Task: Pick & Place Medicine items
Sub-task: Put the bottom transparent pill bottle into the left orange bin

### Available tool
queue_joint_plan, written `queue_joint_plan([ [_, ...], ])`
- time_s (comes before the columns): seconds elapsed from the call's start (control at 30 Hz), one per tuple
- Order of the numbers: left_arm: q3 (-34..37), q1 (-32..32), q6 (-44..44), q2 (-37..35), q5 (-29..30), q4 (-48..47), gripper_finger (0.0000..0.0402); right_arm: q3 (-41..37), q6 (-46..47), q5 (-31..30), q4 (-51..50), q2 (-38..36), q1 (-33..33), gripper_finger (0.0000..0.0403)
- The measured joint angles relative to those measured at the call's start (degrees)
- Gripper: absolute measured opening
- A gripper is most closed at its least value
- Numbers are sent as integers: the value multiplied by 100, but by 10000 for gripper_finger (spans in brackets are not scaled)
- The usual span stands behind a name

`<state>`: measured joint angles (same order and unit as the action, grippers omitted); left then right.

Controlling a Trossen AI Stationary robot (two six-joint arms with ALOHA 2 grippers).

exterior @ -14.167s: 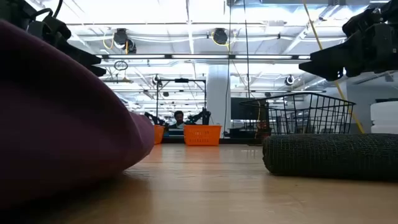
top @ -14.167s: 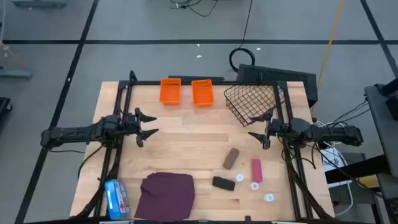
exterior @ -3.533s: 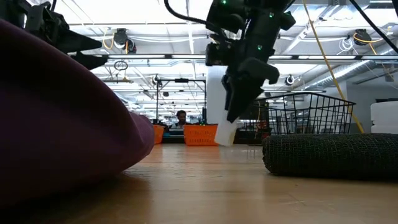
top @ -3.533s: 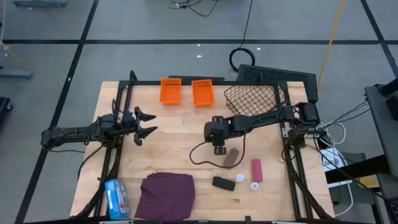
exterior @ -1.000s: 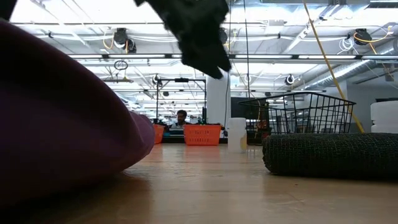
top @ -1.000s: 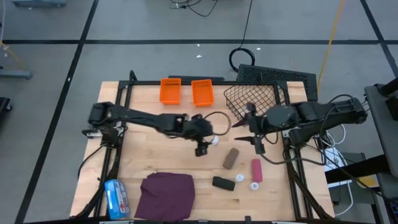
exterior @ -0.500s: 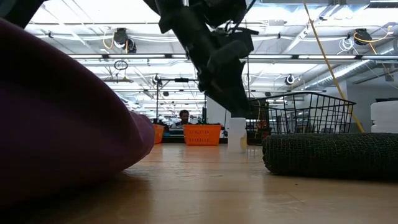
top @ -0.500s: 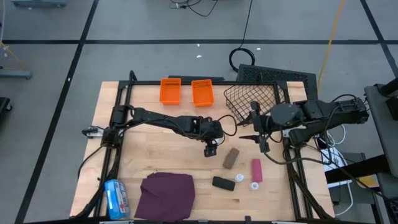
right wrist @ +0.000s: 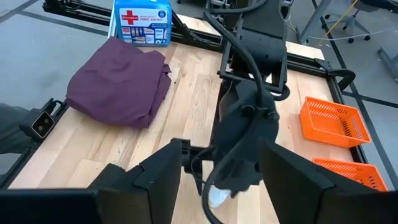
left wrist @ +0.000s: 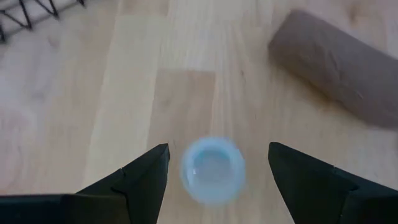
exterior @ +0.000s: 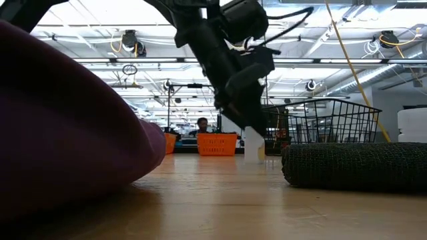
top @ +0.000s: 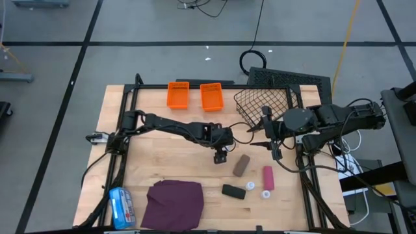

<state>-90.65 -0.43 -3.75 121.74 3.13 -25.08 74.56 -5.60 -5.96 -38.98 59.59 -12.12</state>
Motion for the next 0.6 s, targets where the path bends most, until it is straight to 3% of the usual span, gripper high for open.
queue_joint_plan([
  [0.6, 7, 4, 57, 54, -4, 154, 282, 0, 10, 0, -6, 0, 0, 201],
])
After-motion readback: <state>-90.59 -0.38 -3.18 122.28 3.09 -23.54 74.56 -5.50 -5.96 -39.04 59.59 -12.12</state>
